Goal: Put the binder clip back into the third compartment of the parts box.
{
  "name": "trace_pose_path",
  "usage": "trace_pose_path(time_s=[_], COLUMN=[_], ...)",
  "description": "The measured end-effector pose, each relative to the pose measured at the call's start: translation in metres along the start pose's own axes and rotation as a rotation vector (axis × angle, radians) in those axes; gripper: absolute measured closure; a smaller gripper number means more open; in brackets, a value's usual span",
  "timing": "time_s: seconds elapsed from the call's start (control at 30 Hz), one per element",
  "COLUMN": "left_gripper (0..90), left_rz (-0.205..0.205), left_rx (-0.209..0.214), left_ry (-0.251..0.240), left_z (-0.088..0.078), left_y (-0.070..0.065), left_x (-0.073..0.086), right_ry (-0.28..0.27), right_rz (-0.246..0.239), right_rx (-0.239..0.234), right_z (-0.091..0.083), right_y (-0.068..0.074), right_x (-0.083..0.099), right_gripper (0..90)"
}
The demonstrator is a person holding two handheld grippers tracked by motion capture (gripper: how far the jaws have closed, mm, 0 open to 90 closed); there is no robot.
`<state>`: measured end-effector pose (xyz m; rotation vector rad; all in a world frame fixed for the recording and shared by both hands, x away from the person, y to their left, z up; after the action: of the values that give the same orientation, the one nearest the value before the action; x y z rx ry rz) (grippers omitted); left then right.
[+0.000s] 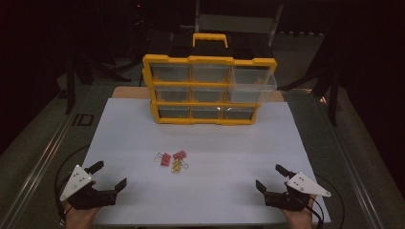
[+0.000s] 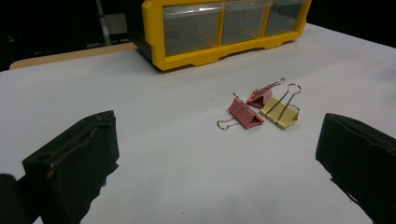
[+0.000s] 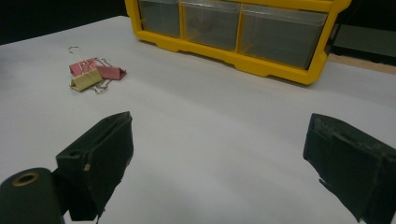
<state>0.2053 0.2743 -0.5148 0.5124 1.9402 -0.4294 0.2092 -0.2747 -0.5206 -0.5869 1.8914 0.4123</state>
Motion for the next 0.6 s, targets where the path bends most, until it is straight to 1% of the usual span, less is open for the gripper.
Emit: trace_pose_path(time_s=[0.1,0.4,0.53,0.6], left_gripper=[0.0,0.0,0.6,0.6], left_rz=[-0.002,-0.011,-0.023,-0.033], left_rx=[0.001,0.002,-0.005,-0.002], left_ry=[-0.001,0.028,0.043,0.045], left_z=[0.0001,0.0028,0.0043,0.0051], left_y=[0.0001,-0.0008,-0.0004,0.0001], left_x=[0.0,-0.0003,-0.0026,-0.0042], right_ry=[0.001,0.002,0.0,-0.002], right_rz=[0.0,0.002,0.007,0.011], right_rx=[0.0,0.001,0.001,0.001], right_z=[0.0,0.0012,0.0008,0.001], right_y=[0.0002,0.0,-0.0003,-0.0007], right_x=[0.0002,0.0003,0.0002,0.0001], right_gripper=[8.2,8.3,8.3,8.3])
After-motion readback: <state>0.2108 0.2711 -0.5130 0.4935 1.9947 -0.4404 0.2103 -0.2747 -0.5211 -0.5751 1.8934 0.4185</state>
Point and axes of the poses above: each handheld gripper's, and its own axes: z roughly forward along the jaws, x roughly out of its underside, y roughly to its left, the point moved 2 cm from there along z, roughly forward along the jaws, and after that the axes turned 1 degree about -z, right-handed, at the moved point
